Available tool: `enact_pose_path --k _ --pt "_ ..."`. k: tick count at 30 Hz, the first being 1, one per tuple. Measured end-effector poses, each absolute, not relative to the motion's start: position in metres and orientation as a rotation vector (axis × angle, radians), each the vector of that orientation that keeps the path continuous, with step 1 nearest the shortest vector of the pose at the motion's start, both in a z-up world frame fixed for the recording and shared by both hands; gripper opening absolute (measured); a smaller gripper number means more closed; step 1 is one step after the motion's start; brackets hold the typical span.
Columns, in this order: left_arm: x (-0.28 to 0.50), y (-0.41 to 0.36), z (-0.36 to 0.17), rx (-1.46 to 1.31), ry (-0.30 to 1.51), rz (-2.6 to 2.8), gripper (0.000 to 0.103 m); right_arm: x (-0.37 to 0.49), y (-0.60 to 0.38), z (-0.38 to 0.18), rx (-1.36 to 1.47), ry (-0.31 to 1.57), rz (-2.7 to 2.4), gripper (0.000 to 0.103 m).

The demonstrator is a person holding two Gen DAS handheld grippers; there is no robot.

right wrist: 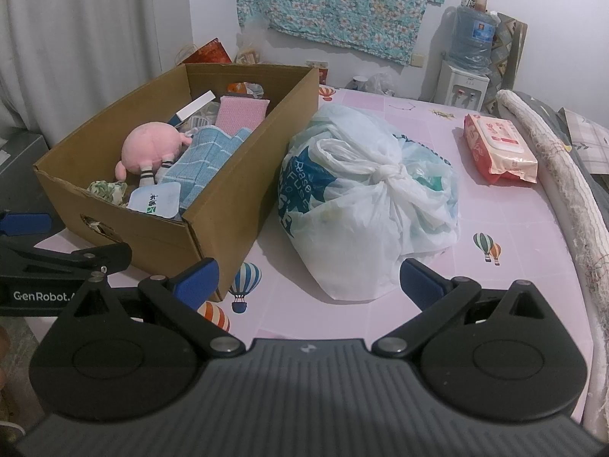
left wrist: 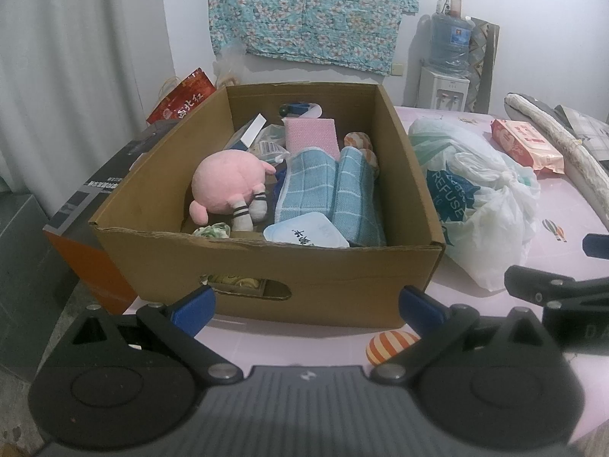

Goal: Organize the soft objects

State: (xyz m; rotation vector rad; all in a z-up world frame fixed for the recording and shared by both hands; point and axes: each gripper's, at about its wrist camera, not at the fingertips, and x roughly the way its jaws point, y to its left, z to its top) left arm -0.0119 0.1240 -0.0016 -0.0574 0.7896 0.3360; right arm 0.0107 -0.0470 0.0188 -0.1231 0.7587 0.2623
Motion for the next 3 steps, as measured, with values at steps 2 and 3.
enact_pose_path --k 2,3 --pt "-0.0119 0.1241 -0.0016 -0.057 0.789 0.336 0.103 0.0108 -0.0472 0.0187 -0.122 0.759 0.262 0.102" --pt "-0.0119 0.1244 -0.0015 -0.056 0.79 0.336 0.103 0.0107 -0.0473 0.0187 -0.121 0.759 0.262 0.102"
